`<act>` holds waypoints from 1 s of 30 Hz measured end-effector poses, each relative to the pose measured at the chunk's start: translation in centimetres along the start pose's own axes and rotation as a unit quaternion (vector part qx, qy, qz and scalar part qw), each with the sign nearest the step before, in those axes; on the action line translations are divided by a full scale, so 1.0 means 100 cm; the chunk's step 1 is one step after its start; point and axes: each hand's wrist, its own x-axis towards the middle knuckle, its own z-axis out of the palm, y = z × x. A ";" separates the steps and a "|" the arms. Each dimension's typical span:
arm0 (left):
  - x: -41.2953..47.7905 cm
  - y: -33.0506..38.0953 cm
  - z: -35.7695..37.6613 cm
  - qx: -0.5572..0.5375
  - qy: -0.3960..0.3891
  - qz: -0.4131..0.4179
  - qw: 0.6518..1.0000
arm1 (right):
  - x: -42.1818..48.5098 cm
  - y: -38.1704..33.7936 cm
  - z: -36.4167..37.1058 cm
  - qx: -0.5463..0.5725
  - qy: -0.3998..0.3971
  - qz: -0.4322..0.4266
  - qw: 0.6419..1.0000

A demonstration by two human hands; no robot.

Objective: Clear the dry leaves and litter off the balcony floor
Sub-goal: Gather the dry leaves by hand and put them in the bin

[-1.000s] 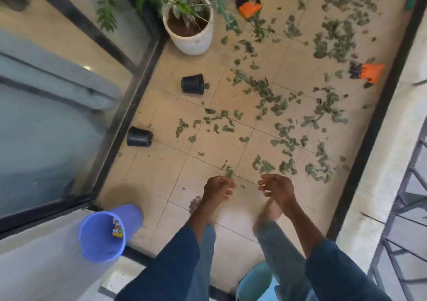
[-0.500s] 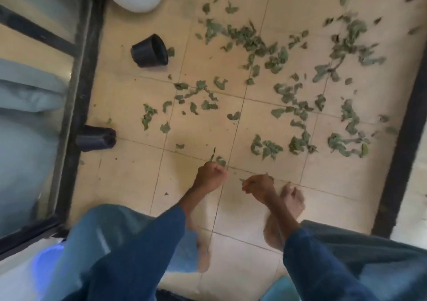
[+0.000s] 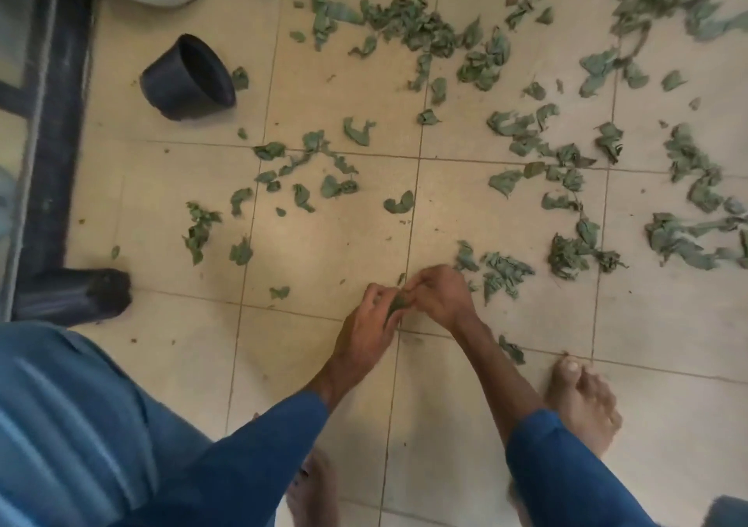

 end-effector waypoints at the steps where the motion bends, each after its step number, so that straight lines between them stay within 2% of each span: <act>1: 0.013 -0.002 0.001 -0.003 0.014 0.029 0.999 | 0.009 -0.004 -0.002 -0.001 0.012 -0.007 1.000; 5: 0.058 0.005 -0.003 -0.013 0.037 0.097 0.995 | 0.024 -0.012 -0.024 0.022 0.053 -0.017 0.998; 9: 0.082 0.015 -0.016 -0.013 0.007 0.167 0.986 | 0.006 -0.023 -0.057 0.060 0.041 -0.008 0.997; 11: 0.083 0.022 -0.026 -0.021 0.003 0.177 0.984 | -0.017 -0.021 -0.072 0.112 0.069 0.013 0.991; 13: 0.080 0.029 -0.033 -0.006 0.012 0.172 0.985 | -0.035 -0.007 -0.082 0.117 0.138 0.039 0.983; 16: 0.087 0.039 -0.033 -0.010 0.030 0.184 0.982 | -0.050 0.029 -0.091 0.056 0.281 0.106 0.952; 18: 0.097 0.050 -0.032 -0.026 0.038 0.201 0.979 | -0.054 0.049 -0.091 0.036 0.302 0.158 0.939; 20: 0.106 0.062 -0.033 -0.046 0.043 0.212 0.975 | -0.058 0.063 -0.083 0.012 0.259 0.202 0.944; 22: 0.110 0.069 -0.035 -0.074 0.052 0.200 0.976 | -0.063 0.076 -0.066 -0.037 0.220 0.241 0.944; 24: 0.110 0.071 -0.036 -0.111 0.044 0.186 0.975 | -0.069 0.089 -0.042 -0.097 0.224 0.254 0.936; 28: 0.112 0.078 -0.041 -0.222 -0.004 0.086 0.971 | -0.062 0.086 -0.011 -0.049 0.316 0.159 0.934; 30: 0.112 0.081 -0.046 -0.260 -0.038 0.032 0.964 | -0.055 0.077 -0.009 -0.008 0.331 0.126 0.935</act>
